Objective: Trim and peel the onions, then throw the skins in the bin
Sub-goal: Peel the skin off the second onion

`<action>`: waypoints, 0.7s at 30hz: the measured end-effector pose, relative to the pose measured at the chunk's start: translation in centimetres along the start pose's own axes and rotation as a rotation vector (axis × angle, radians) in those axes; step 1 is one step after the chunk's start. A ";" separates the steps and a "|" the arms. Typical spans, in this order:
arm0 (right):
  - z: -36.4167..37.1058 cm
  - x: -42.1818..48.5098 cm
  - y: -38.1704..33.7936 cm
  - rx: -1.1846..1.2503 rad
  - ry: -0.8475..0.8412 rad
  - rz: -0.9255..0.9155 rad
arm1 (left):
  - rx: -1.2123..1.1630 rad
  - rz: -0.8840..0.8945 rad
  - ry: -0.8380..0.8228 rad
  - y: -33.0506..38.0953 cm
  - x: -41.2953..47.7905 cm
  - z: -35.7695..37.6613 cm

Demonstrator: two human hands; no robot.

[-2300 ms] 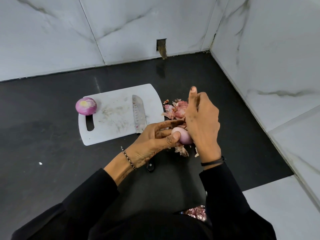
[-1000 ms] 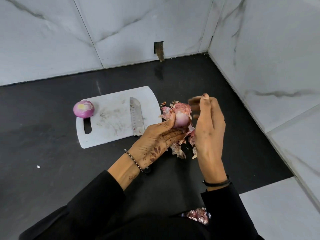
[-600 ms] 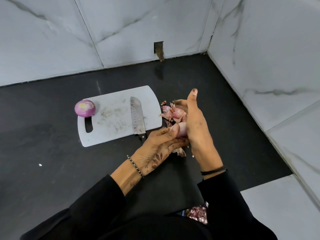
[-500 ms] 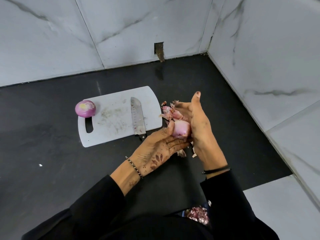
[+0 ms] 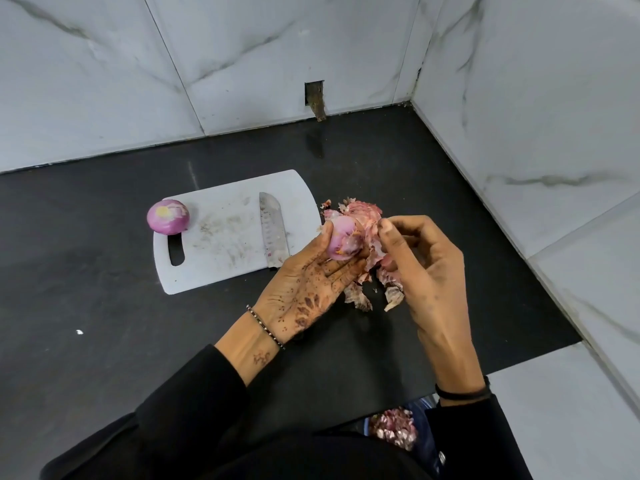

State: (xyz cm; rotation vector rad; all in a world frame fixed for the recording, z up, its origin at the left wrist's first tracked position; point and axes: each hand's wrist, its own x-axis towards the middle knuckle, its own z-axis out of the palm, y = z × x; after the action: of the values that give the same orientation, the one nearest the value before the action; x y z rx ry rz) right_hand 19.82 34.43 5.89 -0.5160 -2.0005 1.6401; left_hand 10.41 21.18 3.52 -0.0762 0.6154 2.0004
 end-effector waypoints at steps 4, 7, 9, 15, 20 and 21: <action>-0.4 -0.4 -0.6 -0.130 -0.085 -0.056 | -0.030 -0.017 -0.009 0.2 -0.2 0.0; -0.4 -0.4 -0.7 -0.243 -0.130 -0.081 | -0.054 -0.055 -0.011 0.5 -0.3 0.0; -0.4 -0.5 -0.7 -0.293 -0.141 -0.110 | -0.046 -0.067 -0.012 0.5 -0.6 0.0; -0.3 -0.8 -1.1 -0.213 -0.175 -0.014 | 0.072 -0.012 -0.021 0.6 -0.9 0.3; -0.1 -1.3 -1.0 -0.013 -0.105 0.183 | 0.516 0.142 0.011 0.8 -1.3 -0.1; 0.1 -1.4 -1.1 0.057 -0.089 0.238 | 0.659 0.197 0.004 0.8 -1.3 -0.3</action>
State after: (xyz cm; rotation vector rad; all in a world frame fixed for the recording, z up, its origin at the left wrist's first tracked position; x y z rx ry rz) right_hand 20.92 33.30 6.71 -0.6937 -2.0117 1.8861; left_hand 10.30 19.65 3.98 0.3919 1.2914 1.8837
